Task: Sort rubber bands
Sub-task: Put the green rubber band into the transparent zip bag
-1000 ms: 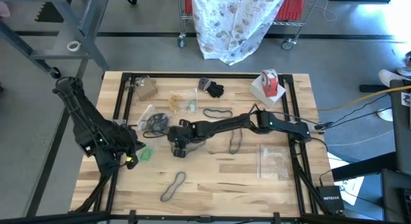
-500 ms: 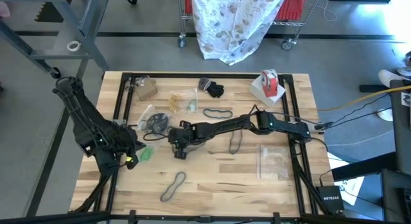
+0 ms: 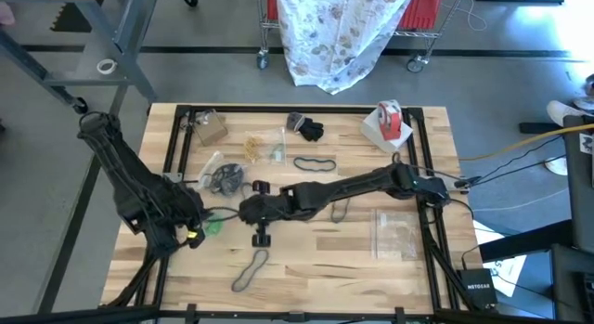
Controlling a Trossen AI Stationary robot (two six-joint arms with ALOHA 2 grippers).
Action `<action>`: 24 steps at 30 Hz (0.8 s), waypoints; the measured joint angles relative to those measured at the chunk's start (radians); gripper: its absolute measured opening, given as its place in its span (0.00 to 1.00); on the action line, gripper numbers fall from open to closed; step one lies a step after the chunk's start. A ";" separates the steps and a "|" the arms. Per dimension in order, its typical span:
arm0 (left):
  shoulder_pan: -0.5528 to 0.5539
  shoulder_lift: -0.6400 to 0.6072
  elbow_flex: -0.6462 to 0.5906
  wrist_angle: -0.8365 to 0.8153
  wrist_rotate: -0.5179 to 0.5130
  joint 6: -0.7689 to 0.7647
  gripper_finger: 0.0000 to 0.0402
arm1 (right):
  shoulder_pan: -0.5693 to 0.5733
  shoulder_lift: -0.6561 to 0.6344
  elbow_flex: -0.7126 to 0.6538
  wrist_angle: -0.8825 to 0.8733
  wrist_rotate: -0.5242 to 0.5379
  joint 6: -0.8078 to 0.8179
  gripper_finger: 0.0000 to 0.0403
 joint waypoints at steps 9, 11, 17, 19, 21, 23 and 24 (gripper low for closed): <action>0.024 0.038 -0.030 0.117 -0.042 0.018 0.00 | 0.061 -0.001 0.038 0.198 -0.098 -0.274 0.00; 0.041 0.049 -0.030 0.167 -0.048 0.051 0.00 | 0.058 -0.002 0.039 0.230 -0.096 -0.308 0.00; 0.077 0.074 -0.030 0.348 -0.052 0.203 0.00 | 0.040 -0.002 0.039 0.247 -0.095 -0.335 0.00; 0.083 0.074 -0.030 0.379 -0.052 0.233 0.00 | 0.034 -0.002 0.038 0.227 -0.097 -0.323 0.00; 0.087 0.074 -0.030 0.381 -0.052 0.241 0.00 | 0.034 -0.002 0.030 0.215 -0.097 -0.312 0.00; 0.088 0.074 -0.030 0.364 -0.052 0.240 0.00 | 0.034 -0.002 0.027 0.202 -0.098 -0.311 0.00; 0.089 0.074 -0.030 0.359 -0.052 0.237 0.00 | 0.036 -0.002 0.027 0.192 -0.102 -0.311 0.00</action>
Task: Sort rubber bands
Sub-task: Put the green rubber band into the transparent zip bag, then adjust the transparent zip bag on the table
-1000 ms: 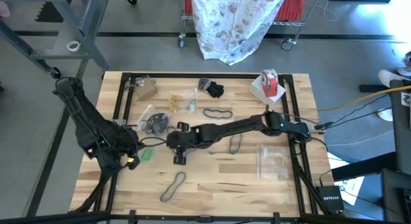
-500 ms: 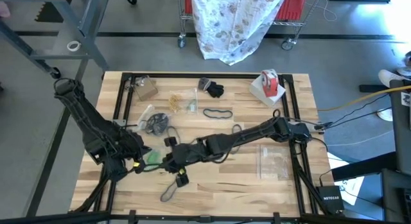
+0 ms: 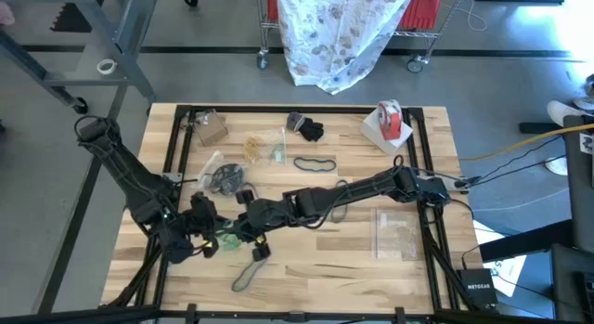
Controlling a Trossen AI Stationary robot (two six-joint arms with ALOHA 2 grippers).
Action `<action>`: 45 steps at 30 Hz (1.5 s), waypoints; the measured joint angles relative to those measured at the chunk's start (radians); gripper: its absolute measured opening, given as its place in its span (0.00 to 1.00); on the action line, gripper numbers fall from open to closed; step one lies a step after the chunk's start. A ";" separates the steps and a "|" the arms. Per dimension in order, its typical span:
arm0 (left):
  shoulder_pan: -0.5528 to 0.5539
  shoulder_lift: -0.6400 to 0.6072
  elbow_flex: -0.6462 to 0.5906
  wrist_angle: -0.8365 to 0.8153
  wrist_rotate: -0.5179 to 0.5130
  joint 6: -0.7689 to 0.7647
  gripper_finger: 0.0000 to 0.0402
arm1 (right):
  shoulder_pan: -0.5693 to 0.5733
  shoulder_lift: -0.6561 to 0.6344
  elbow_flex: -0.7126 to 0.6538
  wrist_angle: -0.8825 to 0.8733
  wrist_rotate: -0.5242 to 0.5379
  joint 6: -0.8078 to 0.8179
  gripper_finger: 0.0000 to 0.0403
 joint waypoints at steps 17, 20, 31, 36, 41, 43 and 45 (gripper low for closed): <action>0.012 0.000 0.001 -0.120 -0.027 -0.094 0.00 | 0.008 0.000 -0.001 -0.108 -0.048 0.028 0.00; 0.012 0.000 0.001 -0.135 -0.028 -0.120 0.00 | 0.021 0.000 -0.001 -0.104 -0.036 0.022 0.00; 0.012 0.000 0.001 0.031 -0.028 0.076 0.00 | 0.002 0.006 -0.001 -0.005 0.050 -0.049 0.00; 0.012 0.000 0.001 0.014 -0.028 0.062 0.00 | -0.006 0.034 -0.002 -0.023 0.042 -0.026 0.01; 0.011 0.000 0.001 -0.045 -0.027 0.024 0.00 | -0.005 0.036 0.004 -0.034 0.081 -0.023 0.12; 0.010 0.000 0.001 -0.076 -0.020 -0.001 0.00 | 0.000 0.026 0.022 -0.072 0.106 -0.018 0.18; 0.010 0.000 0.001 -0.105 -0.016 -0.028 0.00 | 0.001 0.007 0.054 -0.137 0.123 -0.002 0.24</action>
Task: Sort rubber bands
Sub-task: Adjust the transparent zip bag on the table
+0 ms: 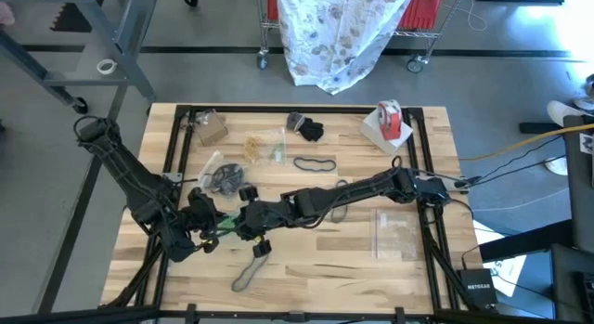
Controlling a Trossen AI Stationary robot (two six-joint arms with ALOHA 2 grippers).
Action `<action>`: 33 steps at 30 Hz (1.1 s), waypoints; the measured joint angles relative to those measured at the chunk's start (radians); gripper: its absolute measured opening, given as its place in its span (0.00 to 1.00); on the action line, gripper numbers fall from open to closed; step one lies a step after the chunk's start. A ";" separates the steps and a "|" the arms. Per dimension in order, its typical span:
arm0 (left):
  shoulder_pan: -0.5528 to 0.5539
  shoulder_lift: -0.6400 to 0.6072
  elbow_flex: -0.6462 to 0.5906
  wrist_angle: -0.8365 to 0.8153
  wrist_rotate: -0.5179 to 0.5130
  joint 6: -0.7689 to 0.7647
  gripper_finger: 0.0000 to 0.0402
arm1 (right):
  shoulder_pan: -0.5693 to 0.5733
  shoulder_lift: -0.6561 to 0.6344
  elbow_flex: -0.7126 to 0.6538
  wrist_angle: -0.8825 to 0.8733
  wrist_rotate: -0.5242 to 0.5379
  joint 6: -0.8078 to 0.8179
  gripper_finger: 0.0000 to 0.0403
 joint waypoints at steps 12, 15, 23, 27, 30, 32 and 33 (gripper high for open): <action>-0.033 -0.010 0.000 -0.080 0.028 -0.079 0.00 | -0.150 -0.053 -0.036 -0.338 0.015 0.145 0.28; -0.038 -0.010 0.000 -0.081 0.034 -0.084 0.00 | -0.217 -0.052 -0.145 -0.291 -0.008 0.197 0.27; -0.074 -0.011 0.000 -0.085 0.077 -0.107 0.00 | -0.331 -0.052 -0.490 0.116 -0.057 0.378 0.27; -0.080 -0.011 0.000 -0.086 0.078 -0.098 0.00 | -0.348 -0.050 -0.615 0.283 -0.084 0.538 0.27; -0.079 -0.011 0.000 -0.085 0.078 -0.071 0.00 | -0.351 -0.041 -0.656 0.349 -0.069 0.641 0.27; -0.072 -0.011 0.000 -0.085 0.077 -0.051 0.00 | -0.354 -0.028 -0.667 0.363 -0.034 0.684 0.27; -0.069 -0.011 0.000 -0.085 0.077 -0.045 0.00 | -0.356 -0.023 -0.666 0.373 -0.011 0.703 0.27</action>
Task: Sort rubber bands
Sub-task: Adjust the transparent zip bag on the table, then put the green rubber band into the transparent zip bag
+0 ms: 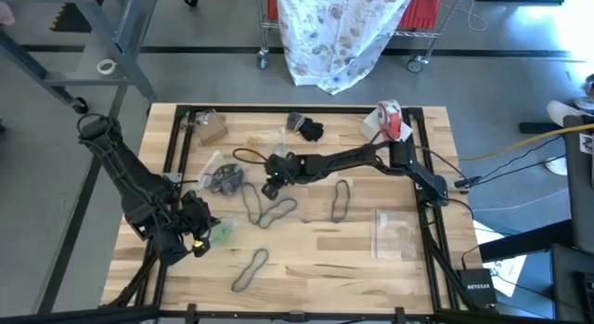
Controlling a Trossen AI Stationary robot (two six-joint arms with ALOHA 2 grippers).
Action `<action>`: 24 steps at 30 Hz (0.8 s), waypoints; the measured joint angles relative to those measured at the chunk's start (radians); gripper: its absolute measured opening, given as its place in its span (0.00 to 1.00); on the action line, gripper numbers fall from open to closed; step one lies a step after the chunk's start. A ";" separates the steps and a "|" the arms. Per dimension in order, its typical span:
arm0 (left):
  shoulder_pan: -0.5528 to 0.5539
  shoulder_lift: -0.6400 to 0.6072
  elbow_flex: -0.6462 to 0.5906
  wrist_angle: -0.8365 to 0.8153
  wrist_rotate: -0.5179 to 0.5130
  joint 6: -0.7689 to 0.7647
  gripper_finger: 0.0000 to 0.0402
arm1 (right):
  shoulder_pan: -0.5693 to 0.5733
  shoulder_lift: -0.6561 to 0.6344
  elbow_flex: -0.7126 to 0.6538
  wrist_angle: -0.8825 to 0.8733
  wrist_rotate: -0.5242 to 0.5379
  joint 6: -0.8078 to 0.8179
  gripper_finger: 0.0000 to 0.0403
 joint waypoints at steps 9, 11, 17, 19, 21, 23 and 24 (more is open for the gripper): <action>0.039 0.000 0.000 0.000 -0.001 0.029 0.00 | -0.085 0.010 0.001 0.129 0.204 0.112 0.27; 0.040 0.000 0.000 -0.001 -0.002 0.031 0.00 | -0.110 -0.008 0.000 0.167 0.249 0.096 0.27; 0.037 0.000 0.000 0.000 -0.001 0.028 0.00 | -0.139 -0.039 0.058 0.138 0.197 0.062 0.27; 0.037 0.000 0.000 0.000 -0.002 0.029 0.00 | -0.135 -0.023 0.059 0.084 0.156 0.076 0.27; 0.037 0.000 0.000 0.000 -0.001 0.037 0.00 | -0.124 -0.014 0.056 0.023 0.150 0.088 0.27; 0.037 0.000 0.000 -0.001 -0.002 0.047 0.00 | -0.115 -0.014 0.057 -0.001 0.171 0.088 0.27; 0.037 0.000 0.000 -0.001 -0.001 0.051 0.00 | -0.112 -0.015 0.057 -0.006 0.181 0.089 0.27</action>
